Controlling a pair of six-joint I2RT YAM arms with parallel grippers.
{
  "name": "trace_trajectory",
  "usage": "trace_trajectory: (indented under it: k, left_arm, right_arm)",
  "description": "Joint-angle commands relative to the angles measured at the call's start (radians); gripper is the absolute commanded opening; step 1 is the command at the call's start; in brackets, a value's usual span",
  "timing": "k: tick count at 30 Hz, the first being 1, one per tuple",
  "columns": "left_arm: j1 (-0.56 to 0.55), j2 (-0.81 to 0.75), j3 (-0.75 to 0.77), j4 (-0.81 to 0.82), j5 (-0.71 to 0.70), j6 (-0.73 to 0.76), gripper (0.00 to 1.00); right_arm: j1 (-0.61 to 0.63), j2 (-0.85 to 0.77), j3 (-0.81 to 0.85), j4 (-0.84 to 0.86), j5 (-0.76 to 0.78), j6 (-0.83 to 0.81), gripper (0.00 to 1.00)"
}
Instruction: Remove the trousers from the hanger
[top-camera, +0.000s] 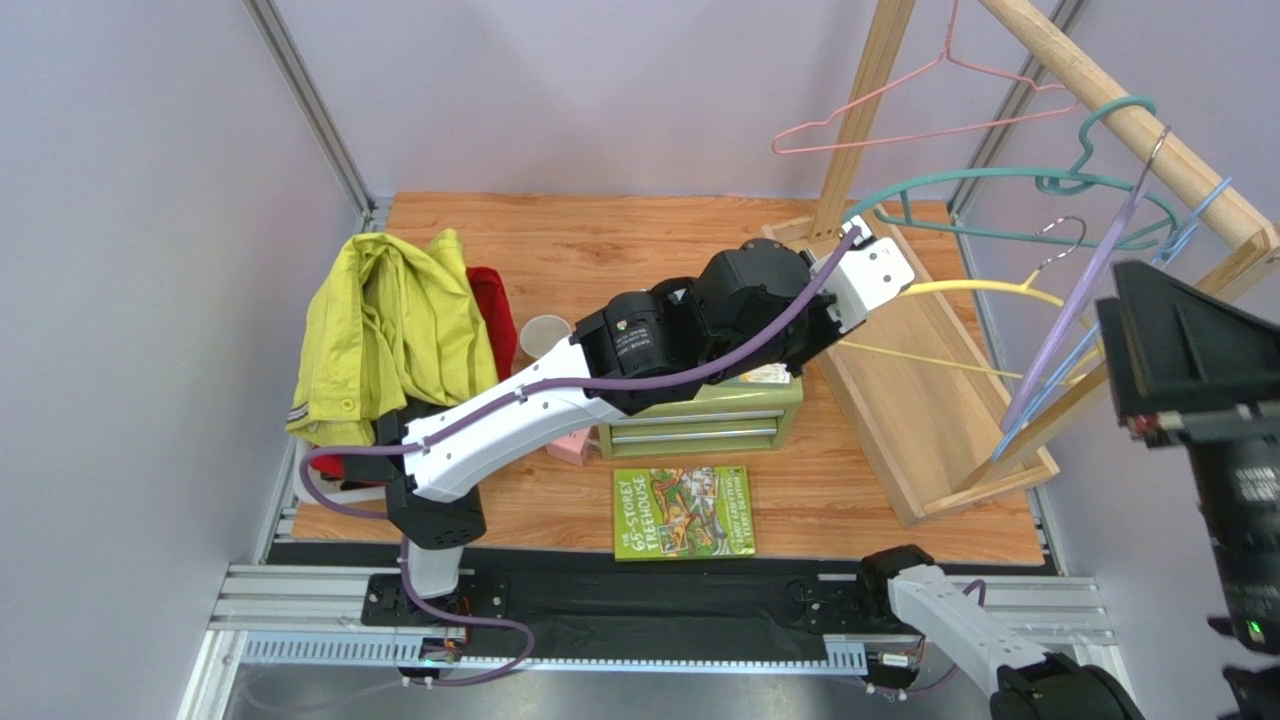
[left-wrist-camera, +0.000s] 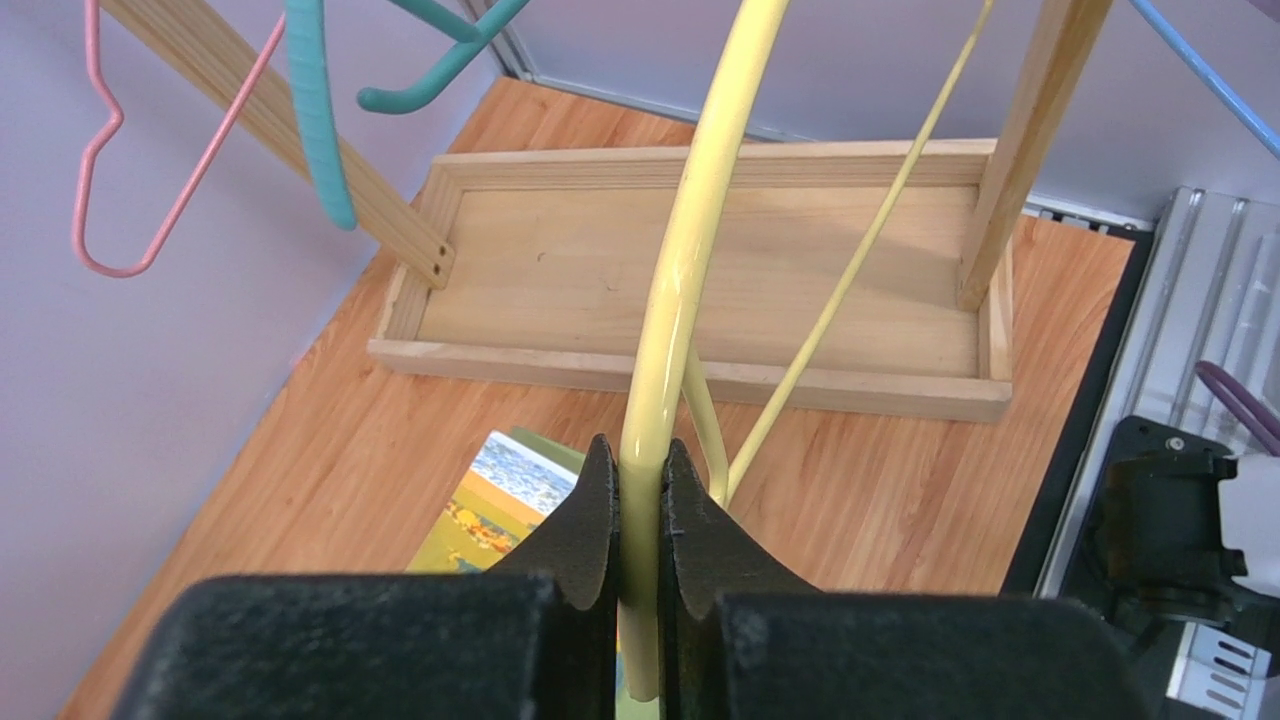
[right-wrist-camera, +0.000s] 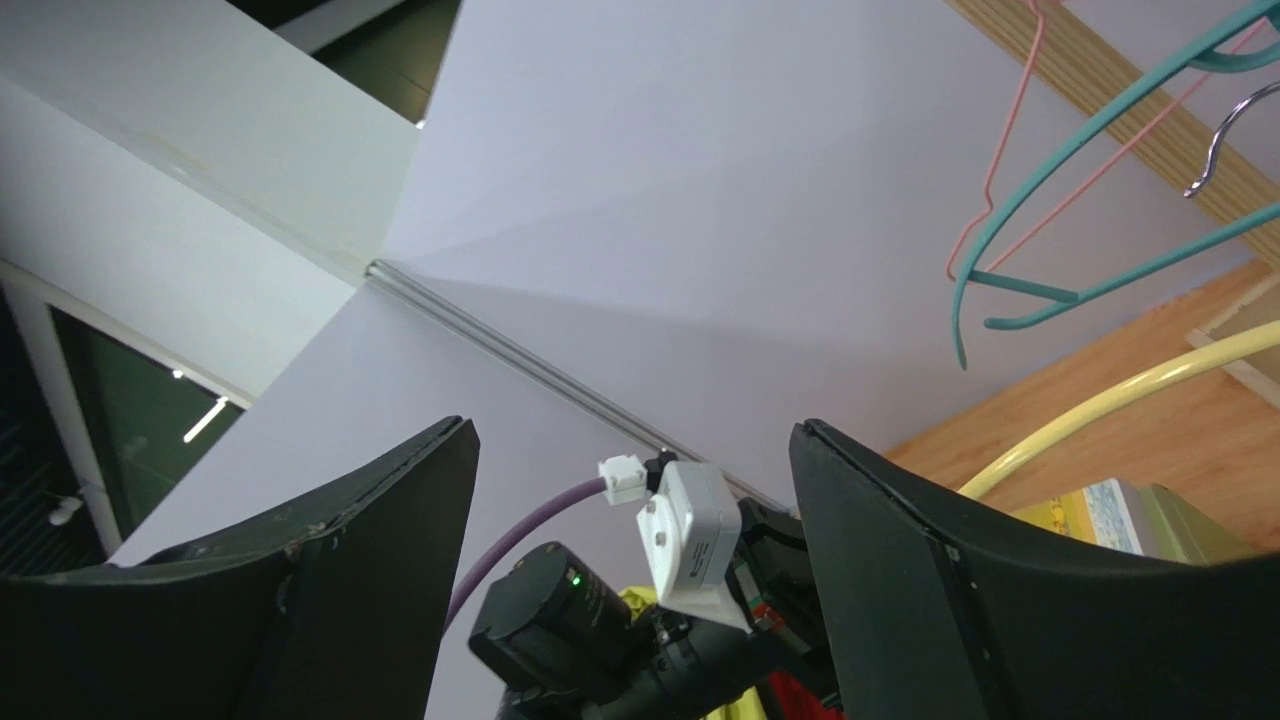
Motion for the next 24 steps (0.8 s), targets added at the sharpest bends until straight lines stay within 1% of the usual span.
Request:
trace_trajectory:
  k: [1,4,6,10,15,20,24]
  left_arm:
    - [0.016,-0.077,-0.043,0.074,0.062,0.020,0.00]
    - [0.016,-0.120,-0.138,0.082,0.066,0.013,0.00]
    - [0.016,-0.142,-0.218,0.083,0.044,0.010,0.00]
    - [0.018,-0.200,-0.379,0.123,-0.009,0.013,0.00]
    - [0.044,-0.260,-0.431,0.122,-0.056,-0.009,0.00]
    - [0.068,-0.311,-0.467,0.089,-0.031,-0.036,0.00]
    - [0.076,-0.355,-0.503,0.068,-0.042,-0.047,0.00]
  right_arm:
    - [0.002,0.080,0.020,-0.036,-0.008,-0.019,0.83]
    - [0.005,0.067,-0.015,-0.039,0.025,-0.012,0.84]
    - [0.003,0.063,-0.041,-0.039,0.035,-0.006,0.84]
    - [0.003,0.072,-0.039,-0.022,0.027,-0.012,0.86]
    - [0.005,0.103,-0.026,-0.011,-0.034,-0.013,0.88]
    - [0.004,0.116,-0.041,-0.007,-0.068,-0.007,0.88]
    - [0.003,0.126,-0.039,0.019,-0.094,-0.013,0.87]
